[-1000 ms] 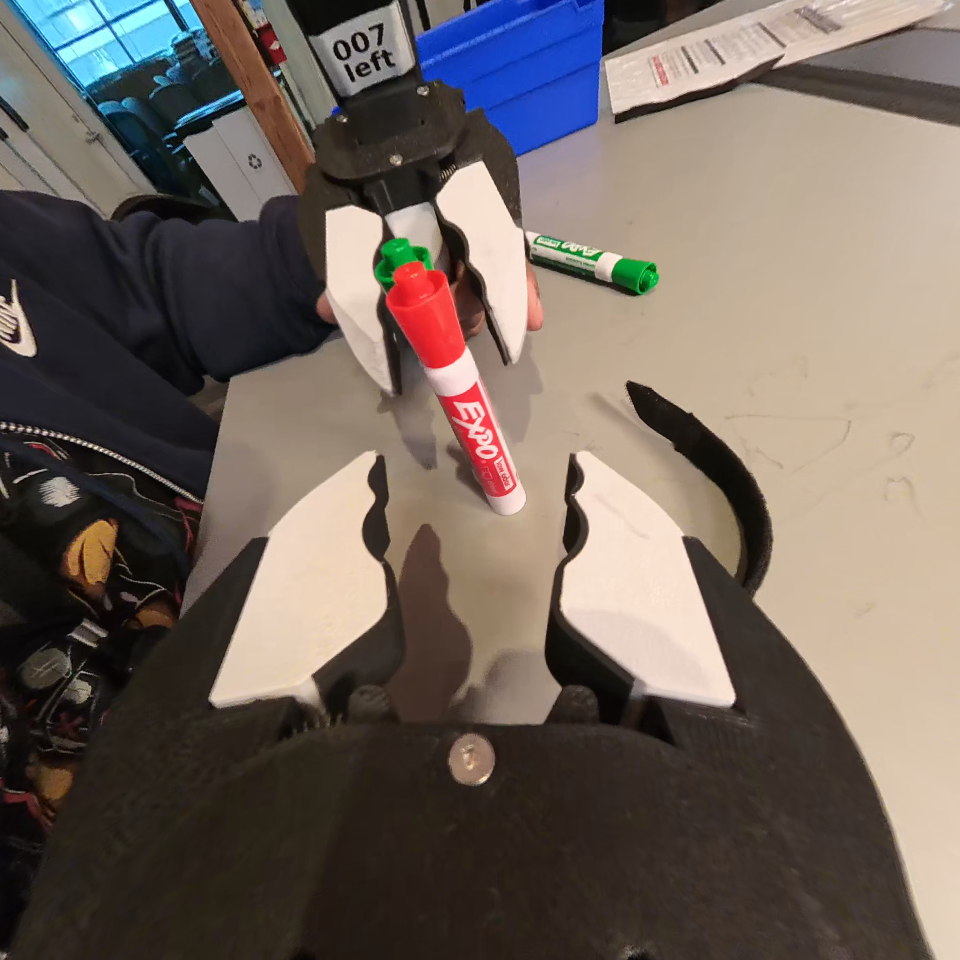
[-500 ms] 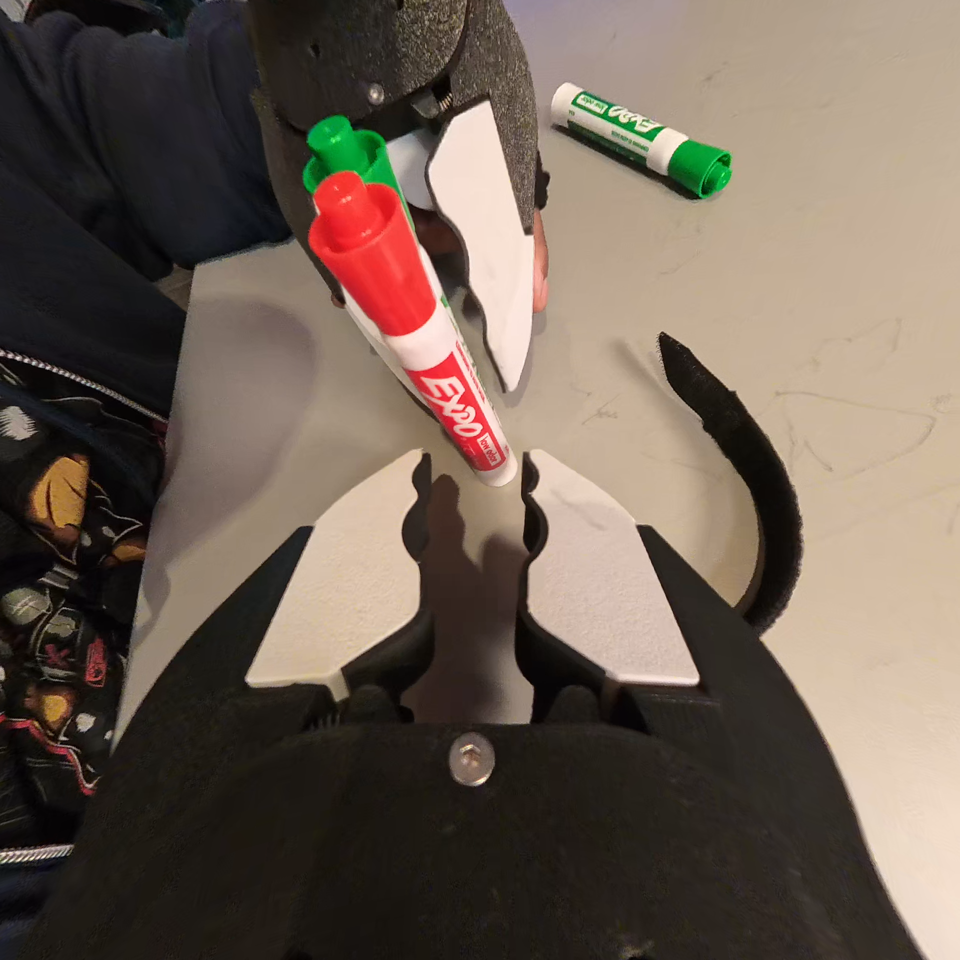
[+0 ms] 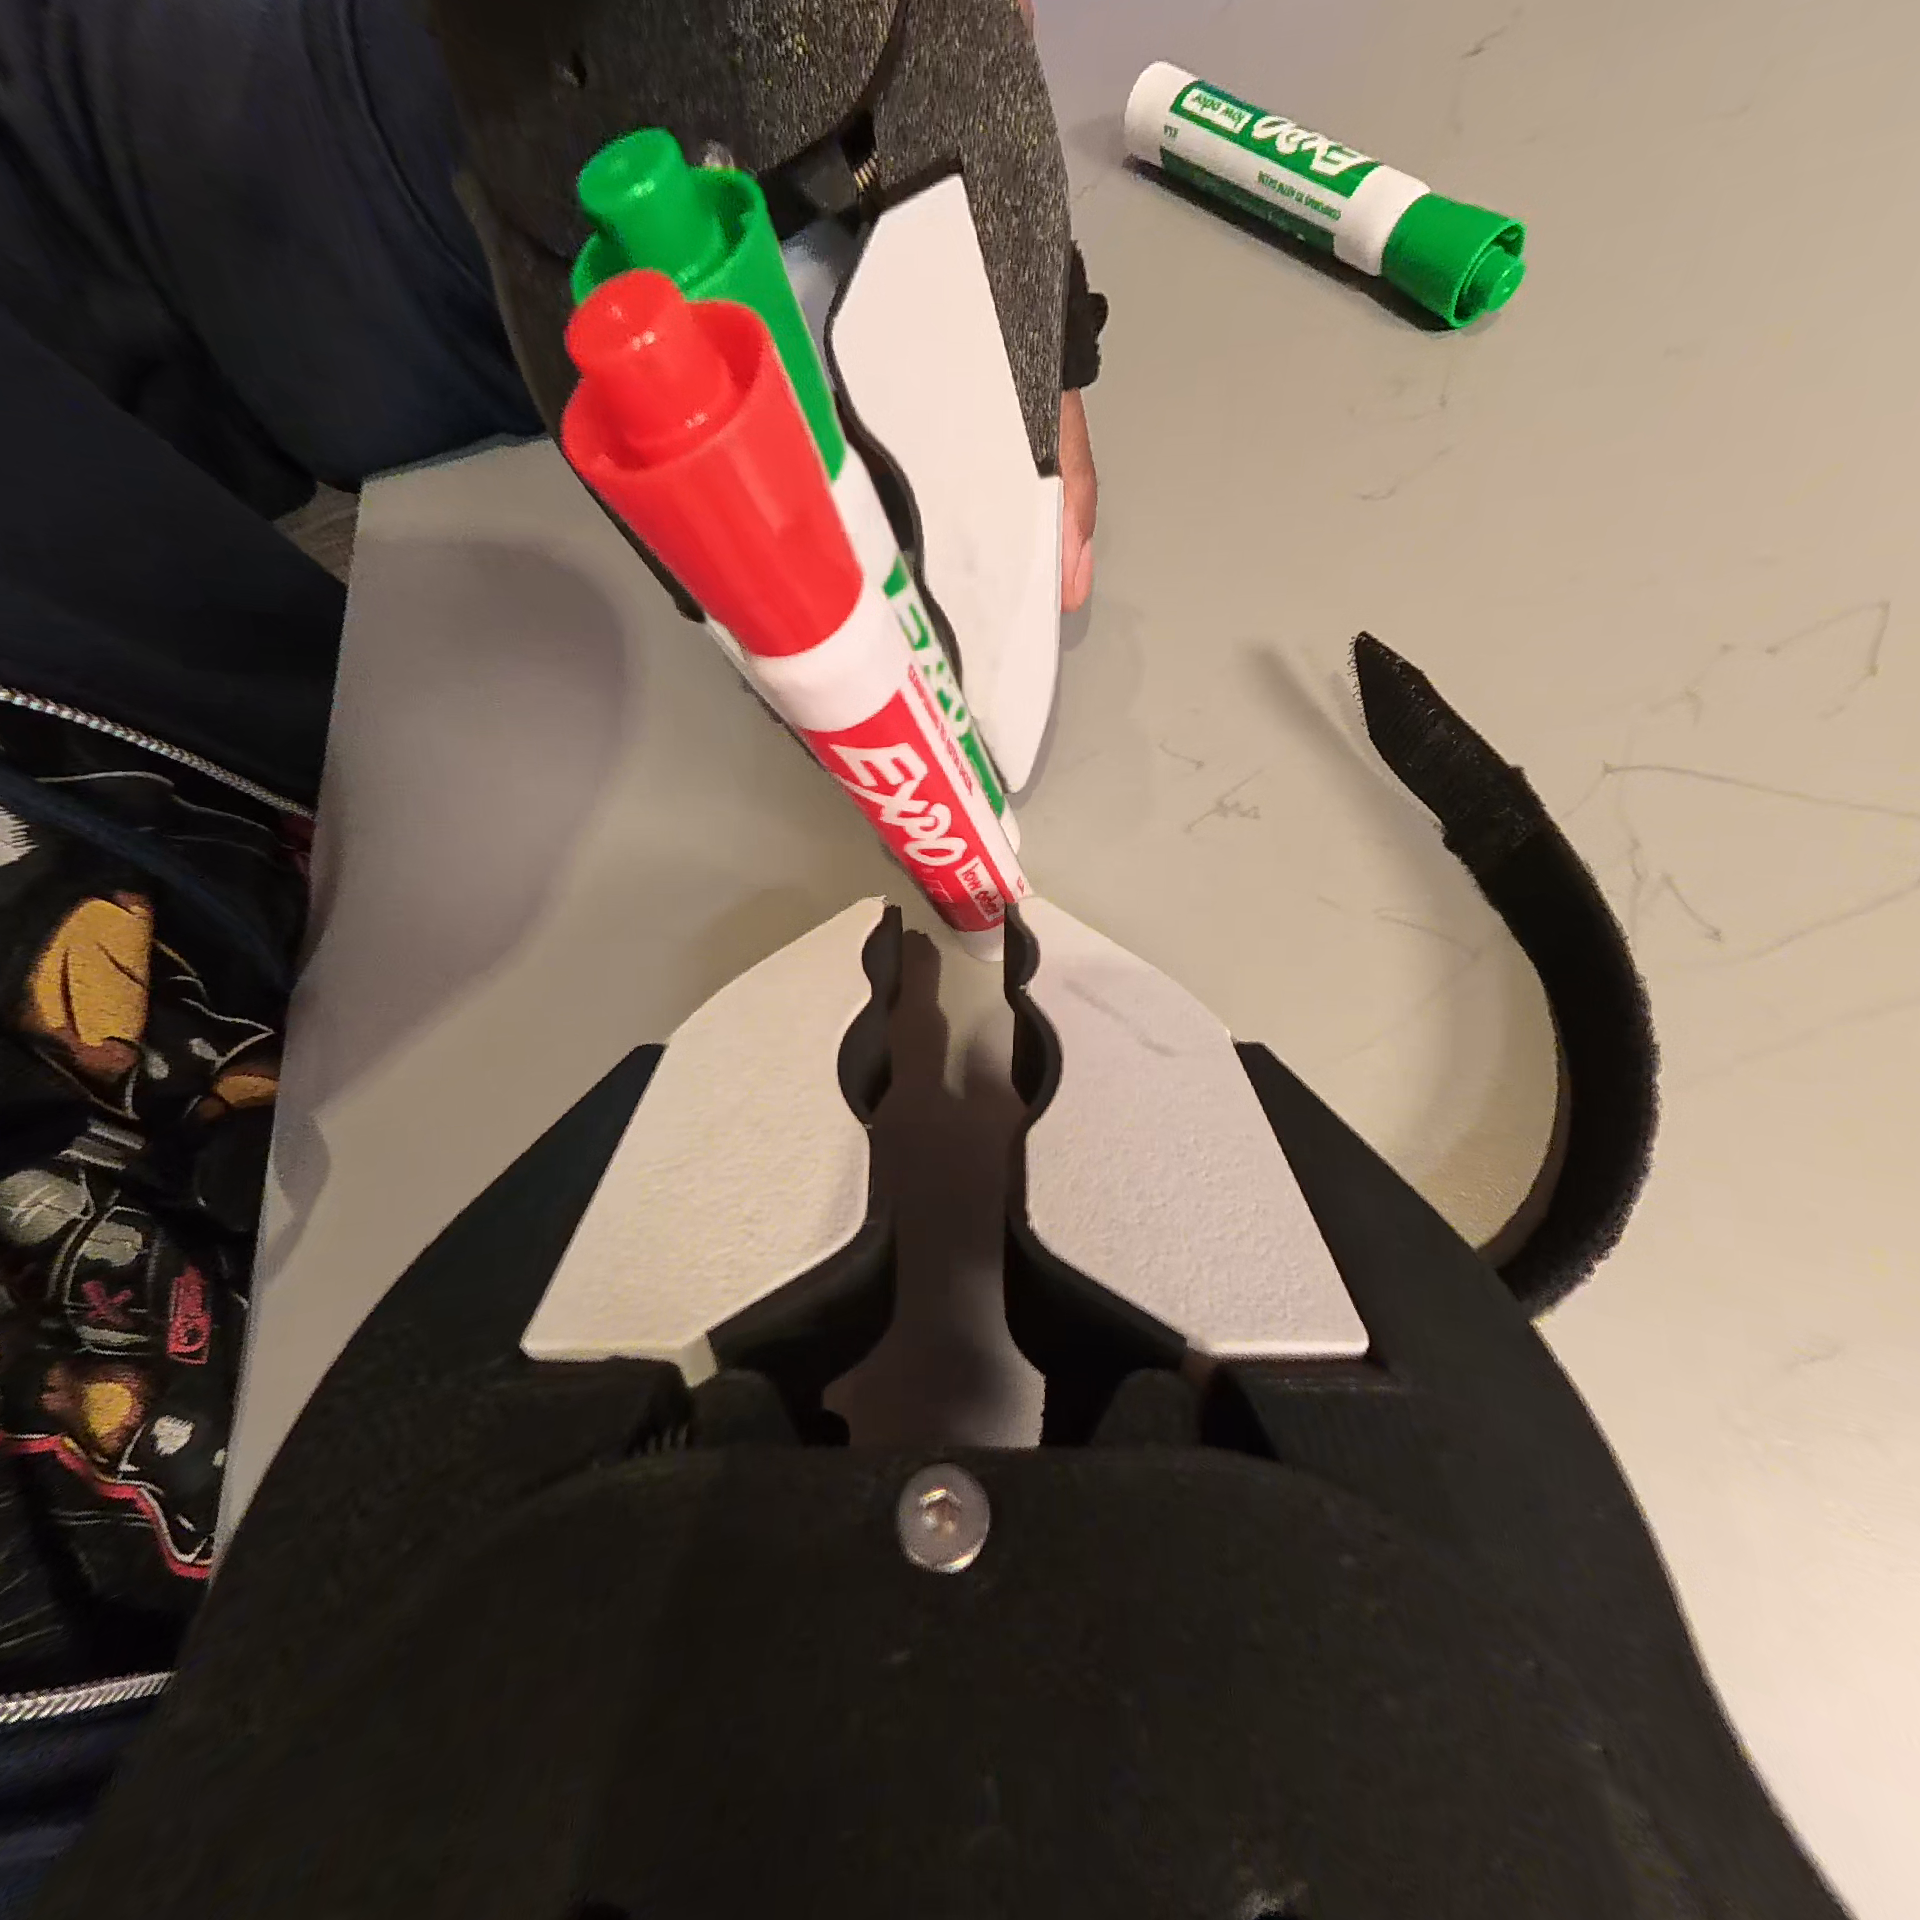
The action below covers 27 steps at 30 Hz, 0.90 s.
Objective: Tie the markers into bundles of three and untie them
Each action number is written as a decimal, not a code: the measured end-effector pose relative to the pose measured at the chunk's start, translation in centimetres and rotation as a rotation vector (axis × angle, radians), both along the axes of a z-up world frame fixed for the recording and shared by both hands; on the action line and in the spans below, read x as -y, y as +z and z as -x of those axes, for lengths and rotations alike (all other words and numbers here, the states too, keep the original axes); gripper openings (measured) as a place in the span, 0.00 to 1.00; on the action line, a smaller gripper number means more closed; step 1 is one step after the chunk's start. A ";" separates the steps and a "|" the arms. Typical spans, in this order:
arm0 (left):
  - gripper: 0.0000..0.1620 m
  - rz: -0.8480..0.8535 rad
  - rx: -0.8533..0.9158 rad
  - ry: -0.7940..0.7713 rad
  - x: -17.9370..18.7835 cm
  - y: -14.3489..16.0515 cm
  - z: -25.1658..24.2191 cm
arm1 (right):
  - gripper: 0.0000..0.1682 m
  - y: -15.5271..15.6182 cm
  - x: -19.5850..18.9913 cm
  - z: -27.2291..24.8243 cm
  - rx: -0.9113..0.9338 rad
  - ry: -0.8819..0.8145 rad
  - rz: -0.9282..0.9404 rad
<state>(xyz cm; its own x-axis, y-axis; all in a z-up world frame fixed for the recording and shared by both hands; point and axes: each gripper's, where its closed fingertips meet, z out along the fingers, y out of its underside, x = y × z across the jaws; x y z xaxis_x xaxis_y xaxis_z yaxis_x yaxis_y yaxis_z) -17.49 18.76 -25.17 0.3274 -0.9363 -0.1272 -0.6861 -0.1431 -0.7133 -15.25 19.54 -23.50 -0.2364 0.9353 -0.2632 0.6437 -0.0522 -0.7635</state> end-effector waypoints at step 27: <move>0.35 0.099 0.492 0.139 -0.8 6.0 -1.5 | 0.26 4.1 -0.2 -1.0 -0.273 -0.025 0.100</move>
<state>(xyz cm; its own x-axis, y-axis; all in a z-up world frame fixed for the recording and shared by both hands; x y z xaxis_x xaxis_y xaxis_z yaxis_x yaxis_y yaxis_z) -16.01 19.56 -19.17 0.4483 -0.8795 0.1596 -0.2431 -0.2918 -0.9251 -14.27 19.75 -19.40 -0.2884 0.9144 -0.2842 0.4128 -0.1491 -0.8985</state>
